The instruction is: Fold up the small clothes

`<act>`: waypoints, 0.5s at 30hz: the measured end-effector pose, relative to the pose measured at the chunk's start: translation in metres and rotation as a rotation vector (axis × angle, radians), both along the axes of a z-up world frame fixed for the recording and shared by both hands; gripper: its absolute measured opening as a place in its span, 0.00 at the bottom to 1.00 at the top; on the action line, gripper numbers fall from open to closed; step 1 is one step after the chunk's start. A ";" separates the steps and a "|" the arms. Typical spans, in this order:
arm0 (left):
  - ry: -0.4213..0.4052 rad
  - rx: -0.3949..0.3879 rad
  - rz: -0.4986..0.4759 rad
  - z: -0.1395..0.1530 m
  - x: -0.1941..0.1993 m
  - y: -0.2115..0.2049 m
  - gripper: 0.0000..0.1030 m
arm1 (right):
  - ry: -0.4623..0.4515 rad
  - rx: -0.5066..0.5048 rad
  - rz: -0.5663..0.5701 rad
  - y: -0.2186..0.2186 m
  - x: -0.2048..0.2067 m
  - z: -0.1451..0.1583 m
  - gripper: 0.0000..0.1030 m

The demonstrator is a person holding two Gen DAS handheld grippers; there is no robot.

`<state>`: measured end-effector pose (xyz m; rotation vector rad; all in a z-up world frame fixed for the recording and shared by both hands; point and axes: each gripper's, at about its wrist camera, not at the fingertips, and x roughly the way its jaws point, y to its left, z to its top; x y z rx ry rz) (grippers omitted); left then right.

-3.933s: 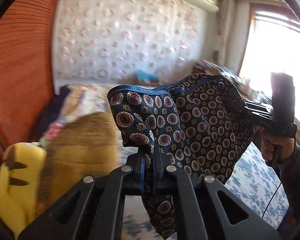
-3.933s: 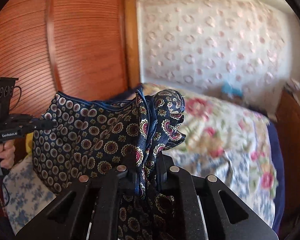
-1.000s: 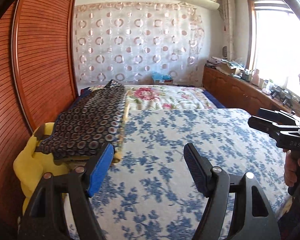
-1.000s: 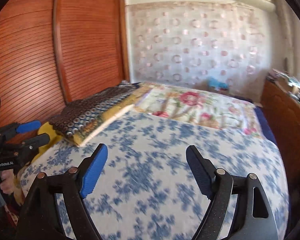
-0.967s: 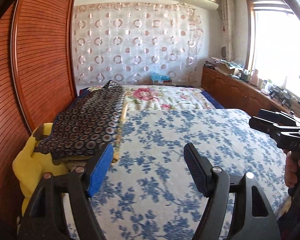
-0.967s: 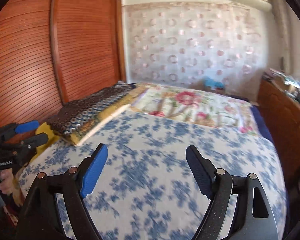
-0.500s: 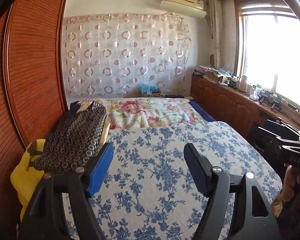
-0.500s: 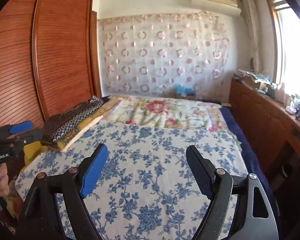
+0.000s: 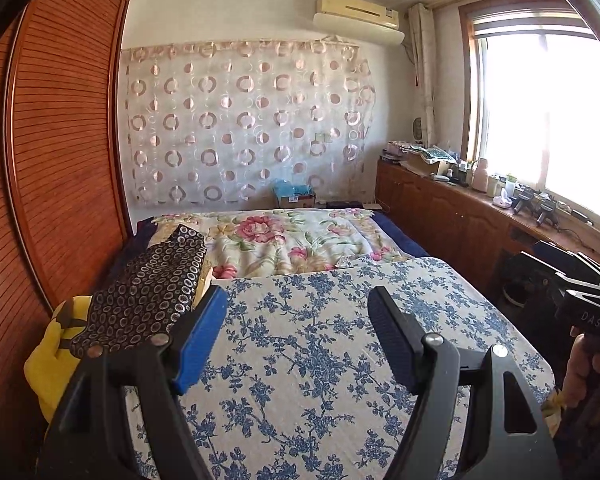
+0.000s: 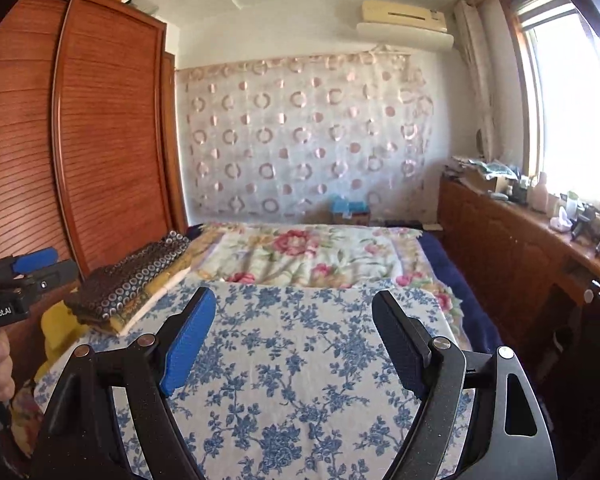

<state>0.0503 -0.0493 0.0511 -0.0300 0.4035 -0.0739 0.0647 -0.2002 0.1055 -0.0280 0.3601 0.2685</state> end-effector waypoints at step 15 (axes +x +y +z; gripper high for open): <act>-0.005 0.005 0.012 -0.002 0.000 0.000 0.71 | -0.006 -0.003 -0.006 -0.001 -0.005 0.001 0.80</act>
